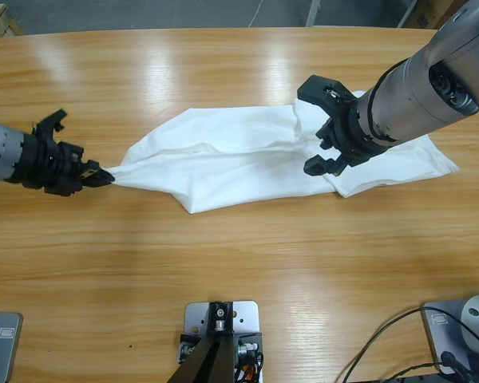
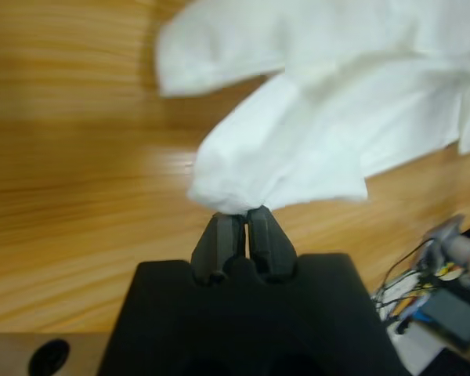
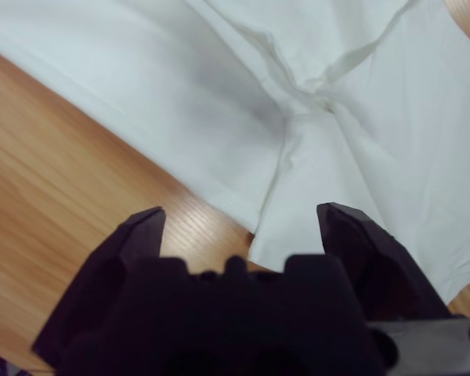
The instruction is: Fold clothes
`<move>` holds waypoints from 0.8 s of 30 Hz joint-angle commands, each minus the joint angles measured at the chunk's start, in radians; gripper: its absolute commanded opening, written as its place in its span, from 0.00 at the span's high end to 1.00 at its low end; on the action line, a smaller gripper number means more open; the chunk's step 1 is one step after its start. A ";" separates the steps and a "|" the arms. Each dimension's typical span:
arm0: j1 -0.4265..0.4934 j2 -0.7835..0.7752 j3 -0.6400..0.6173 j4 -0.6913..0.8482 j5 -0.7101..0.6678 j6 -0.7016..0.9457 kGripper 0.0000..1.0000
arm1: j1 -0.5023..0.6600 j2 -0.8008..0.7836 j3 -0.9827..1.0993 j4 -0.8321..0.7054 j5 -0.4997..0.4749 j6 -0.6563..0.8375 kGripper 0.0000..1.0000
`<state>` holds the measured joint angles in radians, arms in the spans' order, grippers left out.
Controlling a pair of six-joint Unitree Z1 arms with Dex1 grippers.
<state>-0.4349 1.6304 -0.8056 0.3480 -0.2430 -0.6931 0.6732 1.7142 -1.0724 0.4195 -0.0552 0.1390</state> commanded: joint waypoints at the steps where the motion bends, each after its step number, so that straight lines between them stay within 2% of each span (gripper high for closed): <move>1: -0.132 0.055 -0.203 0.251 0.115 0.069 1.00 | 0.013 0.029 0.050 0.007 0.014 0.013 0.20; 6: -0.140 0.101 -0.249 0.248 0.155 0.088 1.00 | 0.013 0.026 0.061 0.007 0.014 0.015 0.20; 11: -0.165 0.176 -0.392 0.214 0.156 0.093 1.00 | 0.013 0.024 0.067 0.006 0.014 0.016 0.20; 16: -0.260 0.270 -0.498 0.192 0.080 0.094 1.00 | 0.013 0.023 0.085 -0.008 0.014 0.016 0.20; 23: -0.378 0.376 -0.521 0.157 -0.007 0.083 1.00 | 0.013 0.025 0.087 -0.021 0.014 0.017 0.20; 24: -0.383 0.382 -0.520 0.156 -0.007 0.083 0.90 | 0.013 0.025 0.086 -0.022 0.014 0.017 0.20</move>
<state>-0.7524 1.8853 -1.3232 0.5342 -0.1955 -0.6124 0.6732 1.7142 -1.0144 0.4077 -0.0550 0.1431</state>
